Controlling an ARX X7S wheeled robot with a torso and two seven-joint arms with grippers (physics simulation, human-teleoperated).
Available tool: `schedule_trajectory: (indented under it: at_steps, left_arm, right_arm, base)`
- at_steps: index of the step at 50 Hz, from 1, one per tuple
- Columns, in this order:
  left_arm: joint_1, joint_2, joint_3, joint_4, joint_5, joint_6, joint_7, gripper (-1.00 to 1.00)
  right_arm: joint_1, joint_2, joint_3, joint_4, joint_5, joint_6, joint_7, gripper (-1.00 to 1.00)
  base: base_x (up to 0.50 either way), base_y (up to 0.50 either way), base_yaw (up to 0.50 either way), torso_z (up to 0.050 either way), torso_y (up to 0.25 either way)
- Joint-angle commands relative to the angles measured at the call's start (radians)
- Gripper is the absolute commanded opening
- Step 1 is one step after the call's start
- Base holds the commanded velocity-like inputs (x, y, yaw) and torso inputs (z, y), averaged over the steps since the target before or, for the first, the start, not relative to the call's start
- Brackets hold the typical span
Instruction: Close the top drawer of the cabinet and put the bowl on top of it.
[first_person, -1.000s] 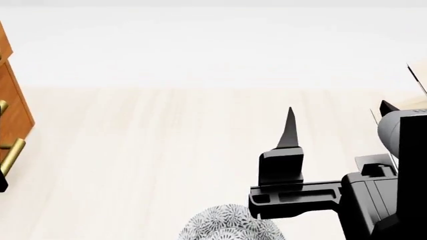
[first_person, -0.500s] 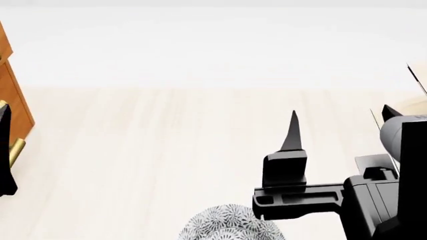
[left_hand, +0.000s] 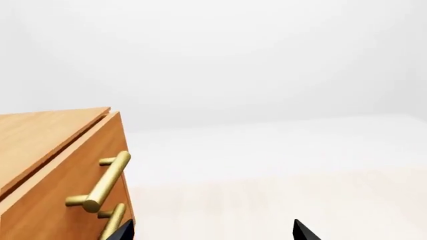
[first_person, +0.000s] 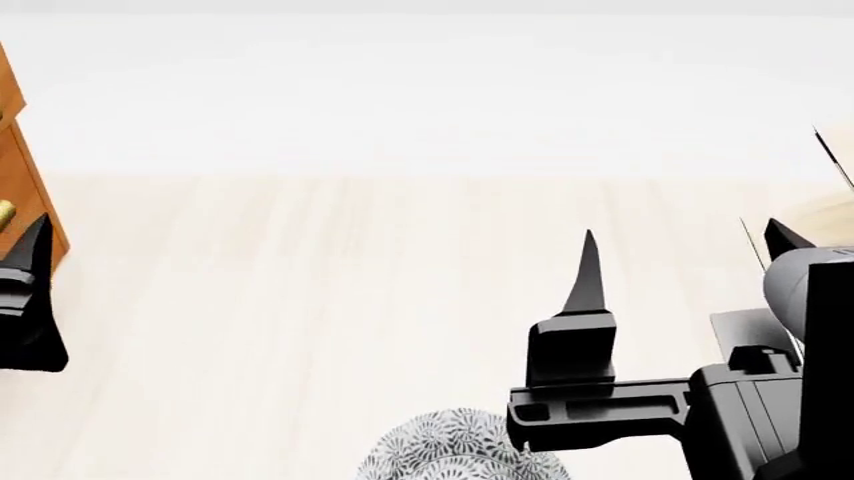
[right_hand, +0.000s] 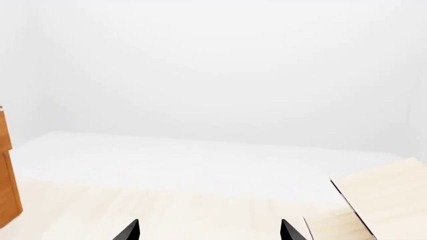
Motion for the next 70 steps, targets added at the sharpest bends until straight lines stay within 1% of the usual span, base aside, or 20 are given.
schedule_trajectory:
  at_steps: [1,8,14,16,21,26,30,35,46,56,65,70]
  left_arm:
    - [0.046,0.01,0.03,-0.045,0.147,0.044,0.101,1.0]
    - [0.064,0.017,0.072,-0.091,0.238,0.083,0.158,1.0]
    - [0.065,0.019,0.088,-0.123,0.28,0.108,0.183,1.0]
    - [0.062,0.012,0.112,-0.124,0.325,0.118,0.184,1.0]
    - [0.058,0.01,0.104,-0.129,0.312,0.115,0.181,1.0]
    - [0.06,0.008,0.124,-0.151,0.36,0.137,0.191,1.0]
    - [0.055,0.012,0.126,-0.163,0.362,0.14,0.192,1.0]
    - [0.056,0.019,0.152,-0.208,0.415,0.175,0.214,1.0]
    - [0.018,0.038,0.186,-0.284,0.45,0.192,0.24,1.0]
    - [0.016,0.051,0.187,-0.365,0.468,0.228,0.275,1.0]
    - [0.008,0.054,0.195,-0.391,0.483,0.237,0.278,1.0]
    - [0.015,0.051,0.197,-0.394,0.509,0.251,0.26,1.0]
  right_arm:
    - [-0.007,0.0,-0.001,-0.005,-0.009,-0.005,-0.006,1.0]
    - [-0.01,0.009,-0.002,-0.011,-0.004,-0.011,0.002,1.0]
    - [-0.011,0.008,-0.004,-0.01,-0.012,-0.012,-0.003,1.0]
    - [-0.011,0.008,-0.004,-0.007,-0.015,-0.012,-0.007,1.0]
    - [-0.021,0.001,-0.002,-0.008,-0.03,-0.011,-0.021,1.0]
    - [-0.029,-0.002,-0.001,-0.005,-0.052,-0.005,-0.035,1.0]
    - [-0.026,0.003,-0.003,-0.006,-0.045,-0.01,-0.03,1.0]
    - [-0.04,0.004,0.006,-0.011,-0.053,-0.012,-0.039,1.0]
    - [-0.042,0.017,0.005,-0.017,-0.042,-0.022,-0.029,1.0]
    - [-0.059,0.015,0.008,-0.018,-0.064,-0.018,-0.045,1.0]
    - [-0.067,0.014,0.006,-0.019,-0.081,-0.018,-0.053,1.0]
    - [-0.08,0.012,0.015,-0.021,-0.095,-0.018,-0.068,1.0]
  base:
    - [0.0,0.0,0.0,0.0,0.0]
    - [0.0,0.0,0.0,0.0,0.0]
    - [0.0,0.0,0.0,0.0,0.0]
    - [0.0,0.0,0.0,0.0,0.0]
    - [0.0,0.0,0.0,0.0,0.0]
    - [0.0,0.0,0.0,0.0,0.0]
    - [0.0,0.0,0.0,0.0,0.0]
    - [0.0,0.0,0.0,0.0,0.0]
    - [0.0,0.0,0.0,0.0,0.0]
    - [0.0,0.0,0.0,0.0,0.0]
    - [0.0,0.0,0.0,0.0,0.0]
    - [0.0,0.0,0.0,0.0,0.0]
